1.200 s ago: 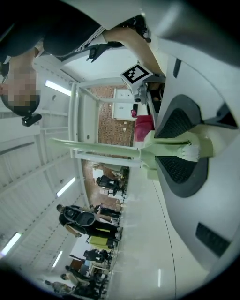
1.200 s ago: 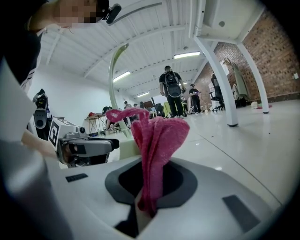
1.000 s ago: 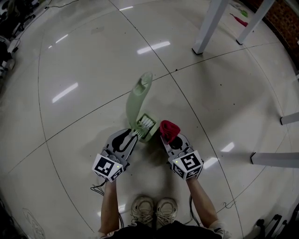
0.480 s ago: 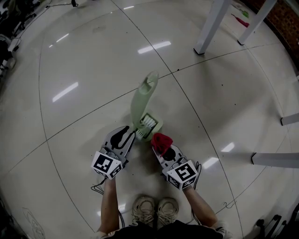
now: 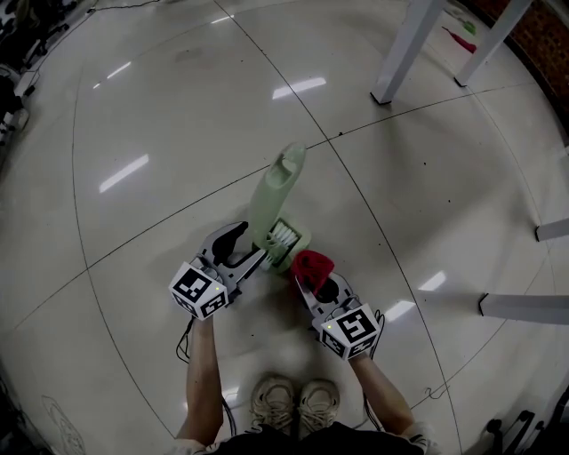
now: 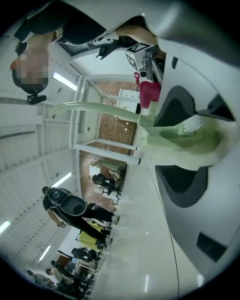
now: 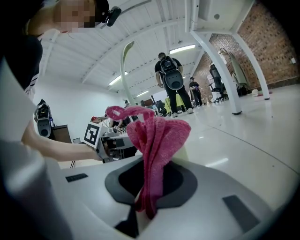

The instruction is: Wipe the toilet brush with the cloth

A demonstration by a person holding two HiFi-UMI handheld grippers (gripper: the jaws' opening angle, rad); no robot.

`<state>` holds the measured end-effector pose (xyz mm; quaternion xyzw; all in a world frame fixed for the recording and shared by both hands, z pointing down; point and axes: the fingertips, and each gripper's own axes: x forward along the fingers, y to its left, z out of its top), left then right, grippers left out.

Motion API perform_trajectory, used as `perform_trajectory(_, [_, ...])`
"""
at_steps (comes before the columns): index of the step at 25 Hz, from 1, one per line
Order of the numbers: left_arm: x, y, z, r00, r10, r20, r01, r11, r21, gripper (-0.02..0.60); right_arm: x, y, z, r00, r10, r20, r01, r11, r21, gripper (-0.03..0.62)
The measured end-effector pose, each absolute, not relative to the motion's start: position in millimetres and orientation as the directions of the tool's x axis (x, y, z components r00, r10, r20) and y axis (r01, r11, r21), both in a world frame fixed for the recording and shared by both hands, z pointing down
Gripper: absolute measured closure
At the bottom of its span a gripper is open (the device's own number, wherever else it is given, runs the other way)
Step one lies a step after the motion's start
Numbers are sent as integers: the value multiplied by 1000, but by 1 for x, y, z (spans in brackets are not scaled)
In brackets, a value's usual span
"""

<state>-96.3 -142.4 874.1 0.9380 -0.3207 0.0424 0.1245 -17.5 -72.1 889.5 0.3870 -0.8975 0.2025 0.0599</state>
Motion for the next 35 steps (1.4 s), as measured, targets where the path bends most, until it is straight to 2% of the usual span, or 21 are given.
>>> perform_trajectory(6, [-76, -129, 883, 847, -488, 211, -526, -826, 202, 328, -14, -78, 890, -678, -683, 270, -734, 609, -301, 563])
perform_trajectory(21, [-64, -96, 882, 861, -458, 220, -503, -833, 232, 328, 25, -140, 888, -568, -767, 298, -822, 539, -182, 563])
perform_trajectory(35, [-59, -92, 881, 864, -457, 211, -499, -832, 241, 328, 22, -109, 897, -589, -747, 308, -806, 518, -286, 563])
